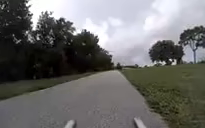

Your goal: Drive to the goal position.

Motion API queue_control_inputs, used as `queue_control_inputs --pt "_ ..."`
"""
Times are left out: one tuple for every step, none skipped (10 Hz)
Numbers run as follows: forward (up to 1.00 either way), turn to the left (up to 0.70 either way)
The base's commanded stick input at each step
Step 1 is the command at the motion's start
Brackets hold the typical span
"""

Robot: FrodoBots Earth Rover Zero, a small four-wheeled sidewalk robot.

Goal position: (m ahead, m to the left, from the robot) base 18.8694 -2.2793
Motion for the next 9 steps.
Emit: queue_control_inputs --pt "0.70 0.00" --pt "0.70 0.00" --pt "0.70 0.00" --pt "0.70 0.00" --pt "0.70 0.00" --pt "0.70 0.00" --pt "0.70 0.00" --pt "0.70 0.00" --pt "0.70 0.00"
